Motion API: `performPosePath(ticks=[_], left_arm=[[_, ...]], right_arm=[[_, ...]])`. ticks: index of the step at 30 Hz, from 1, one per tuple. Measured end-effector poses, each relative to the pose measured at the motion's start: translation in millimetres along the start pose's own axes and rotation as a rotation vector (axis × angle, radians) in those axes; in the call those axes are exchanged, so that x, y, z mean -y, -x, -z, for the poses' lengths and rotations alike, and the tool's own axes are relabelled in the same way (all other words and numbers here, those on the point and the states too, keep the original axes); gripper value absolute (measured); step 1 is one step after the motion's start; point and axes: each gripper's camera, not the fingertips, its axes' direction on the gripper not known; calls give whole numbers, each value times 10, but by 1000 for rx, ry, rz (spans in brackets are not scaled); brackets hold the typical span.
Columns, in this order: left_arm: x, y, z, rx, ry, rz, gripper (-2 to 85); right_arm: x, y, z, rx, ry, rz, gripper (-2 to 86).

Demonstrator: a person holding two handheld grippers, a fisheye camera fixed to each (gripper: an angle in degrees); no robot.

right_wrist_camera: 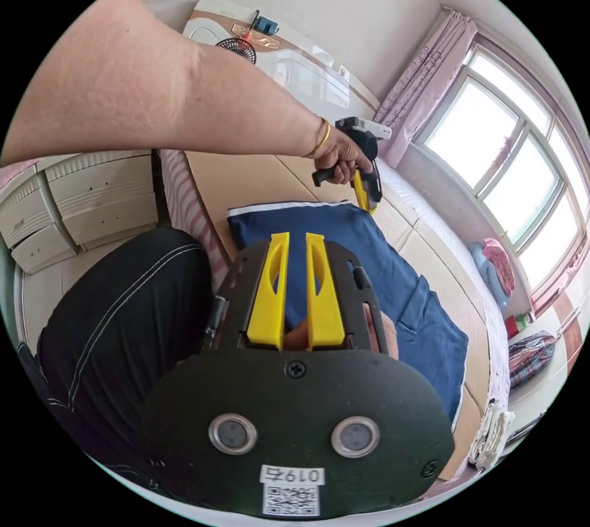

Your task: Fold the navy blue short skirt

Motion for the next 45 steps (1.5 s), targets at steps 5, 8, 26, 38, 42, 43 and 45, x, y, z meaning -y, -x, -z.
performPosePath(ticks=[5,8,26,38,42,43,45], left_arm=[[33,-154,-130,127,-18,-29,11],[30,-175,-127,88,-53,-15,11],[253,106,-361,-133,9,18,16],[396,206,-496,-154,6,19,9],[469,275,-435,-189,0,25,9],[474,292,-413,-208,-11,26,9],[494,313,-346,-267,-42,10,8]], right_arm=[[216,-1148,416,-42,-4,-85,-5],[192,-2191,625,-41,39,-154,-3],[17,-8179,-194,509,494,-693,71],[256,-9617,14,652,471,-790,69],[358,-9960,111,671,459,-795,69],[393,-10064,139,677,460,-794,68],[439,-10212,176,688,462,-798,67]])
